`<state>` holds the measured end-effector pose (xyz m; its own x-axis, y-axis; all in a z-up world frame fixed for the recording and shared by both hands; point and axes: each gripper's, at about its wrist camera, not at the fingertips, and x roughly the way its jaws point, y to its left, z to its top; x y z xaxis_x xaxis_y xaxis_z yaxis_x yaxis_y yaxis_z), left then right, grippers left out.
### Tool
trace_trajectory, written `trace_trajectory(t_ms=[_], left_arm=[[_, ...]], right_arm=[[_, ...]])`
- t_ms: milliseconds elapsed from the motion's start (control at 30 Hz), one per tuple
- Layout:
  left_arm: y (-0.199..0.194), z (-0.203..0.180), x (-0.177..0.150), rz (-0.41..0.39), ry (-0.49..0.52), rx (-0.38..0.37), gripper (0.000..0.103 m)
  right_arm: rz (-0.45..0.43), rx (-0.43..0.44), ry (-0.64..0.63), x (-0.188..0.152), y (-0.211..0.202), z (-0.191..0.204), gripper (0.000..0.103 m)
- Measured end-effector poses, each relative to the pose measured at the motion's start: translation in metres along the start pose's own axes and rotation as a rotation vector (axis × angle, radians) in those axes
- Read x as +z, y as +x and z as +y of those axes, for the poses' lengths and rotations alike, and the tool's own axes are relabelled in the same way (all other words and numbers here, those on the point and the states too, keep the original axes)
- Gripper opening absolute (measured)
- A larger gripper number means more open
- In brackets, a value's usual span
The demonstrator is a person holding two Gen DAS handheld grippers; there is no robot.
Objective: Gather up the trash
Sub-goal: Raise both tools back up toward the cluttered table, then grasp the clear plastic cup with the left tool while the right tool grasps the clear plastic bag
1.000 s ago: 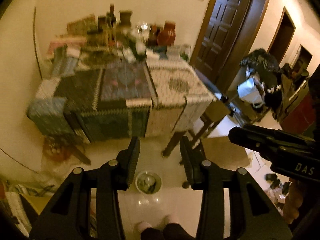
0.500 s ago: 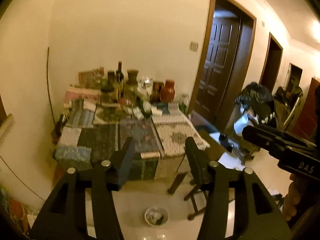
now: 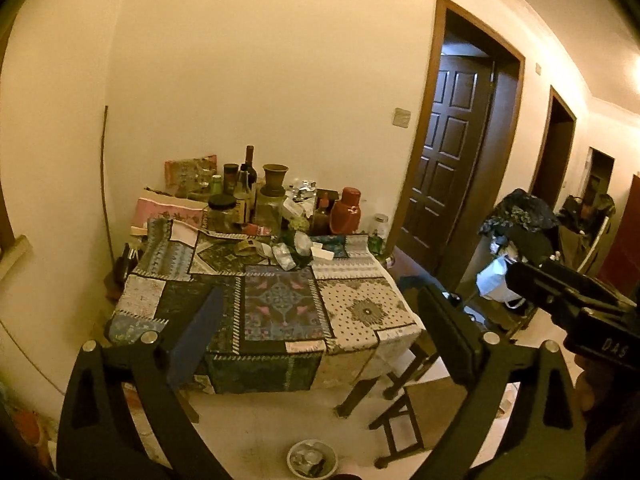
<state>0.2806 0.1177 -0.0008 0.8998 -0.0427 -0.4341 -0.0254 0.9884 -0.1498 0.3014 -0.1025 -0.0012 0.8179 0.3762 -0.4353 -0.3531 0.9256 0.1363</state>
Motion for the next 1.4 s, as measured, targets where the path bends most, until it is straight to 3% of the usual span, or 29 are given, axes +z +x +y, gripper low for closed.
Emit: trace_trajectory(t_ms=[500, 800, 1133, 1400], left_arm=[[0.129, -0.050, 0.060, 0.004, -0.028, 0.075, 0.097], [0.199, -0.060, 0.075, 0.048, -0.063, 0.142, 0.097], [0.254, -0.023, 0.086, 0.094, -0.080, 0.177, 0.097], [0.312, 0.047, 0.111, 0.136, -0.077, 0.162, 0.097]], right_arm=[[0.021, 0.076, -0.029, 0.070, 0.091, -0.080, 0.094], [0.082, 0.127, -0.040, 0.086, 0.144, -0.111, 0.094], [0.171, 0.164, -0.041, 0.095, 0.212, -0.093, 0.094], [0.250, 0.145, -0.015, 0.100, 0.288, -0.057, 0.094]])
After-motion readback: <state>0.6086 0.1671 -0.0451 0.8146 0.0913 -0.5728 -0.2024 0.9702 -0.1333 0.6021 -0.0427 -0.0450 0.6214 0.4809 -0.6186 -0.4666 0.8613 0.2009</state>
